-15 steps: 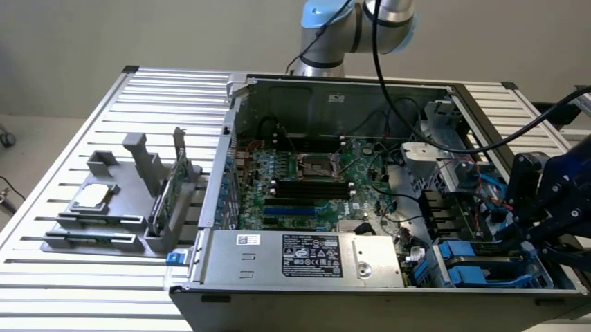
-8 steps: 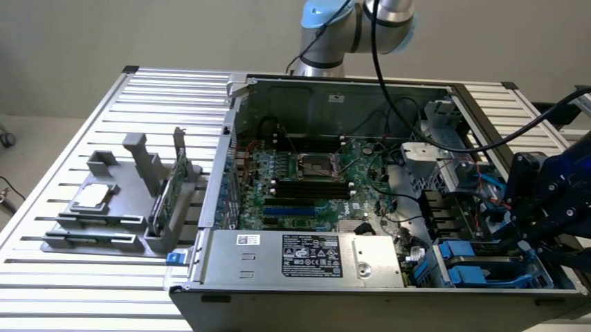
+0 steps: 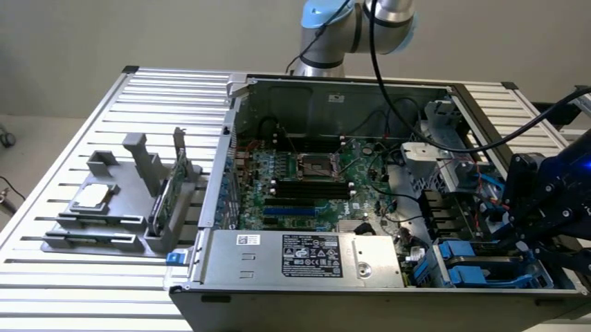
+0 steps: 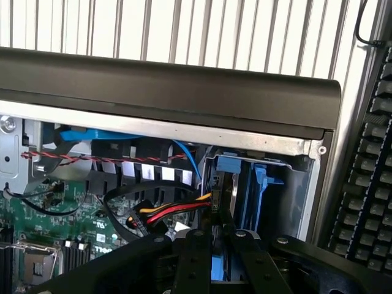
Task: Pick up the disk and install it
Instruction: 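Insert the first disk wire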
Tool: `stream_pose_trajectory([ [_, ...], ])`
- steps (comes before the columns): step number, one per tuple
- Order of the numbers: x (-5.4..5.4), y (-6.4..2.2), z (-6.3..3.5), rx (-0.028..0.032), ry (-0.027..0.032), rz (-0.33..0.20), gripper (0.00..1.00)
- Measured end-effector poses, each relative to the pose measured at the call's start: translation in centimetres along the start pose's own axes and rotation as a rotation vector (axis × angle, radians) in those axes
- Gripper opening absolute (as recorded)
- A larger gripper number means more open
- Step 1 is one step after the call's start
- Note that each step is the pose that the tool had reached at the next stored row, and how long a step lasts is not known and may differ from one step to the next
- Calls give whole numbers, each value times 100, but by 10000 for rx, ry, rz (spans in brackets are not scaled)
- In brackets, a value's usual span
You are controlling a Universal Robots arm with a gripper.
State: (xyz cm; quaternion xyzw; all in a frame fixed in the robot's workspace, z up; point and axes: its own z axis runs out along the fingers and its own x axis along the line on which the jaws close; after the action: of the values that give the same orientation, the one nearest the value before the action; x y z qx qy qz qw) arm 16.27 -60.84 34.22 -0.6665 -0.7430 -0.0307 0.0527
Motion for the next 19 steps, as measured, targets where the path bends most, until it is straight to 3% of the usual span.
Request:
stream_pose_trajectory([
  [10, 0, -13, 11, -125, -11, 163, 17],
  [19, 1, -26, 19, -197, -17, 217, 17],
])
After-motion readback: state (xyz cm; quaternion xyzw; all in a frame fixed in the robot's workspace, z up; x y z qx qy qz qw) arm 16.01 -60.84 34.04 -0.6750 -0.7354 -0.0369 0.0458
